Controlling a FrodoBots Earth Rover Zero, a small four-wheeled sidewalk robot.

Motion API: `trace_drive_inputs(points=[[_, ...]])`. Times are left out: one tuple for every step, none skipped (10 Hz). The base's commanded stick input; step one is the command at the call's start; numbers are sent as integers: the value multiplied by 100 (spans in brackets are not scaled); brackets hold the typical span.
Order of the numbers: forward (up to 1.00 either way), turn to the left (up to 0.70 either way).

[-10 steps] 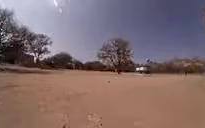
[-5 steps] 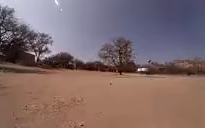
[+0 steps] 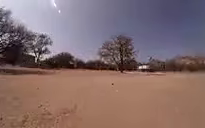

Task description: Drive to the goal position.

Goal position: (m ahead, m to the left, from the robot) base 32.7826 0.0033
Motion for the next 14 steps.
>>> trace_drive_inputs(points=[[100, 0], [100, 0], [100, 0], [100, 0], [100, 0], [100, 0], [100, 0], [100, 0], [100, 0], [100, 0], [100, 0], [100, 0], [100, 0], [100, 0]])
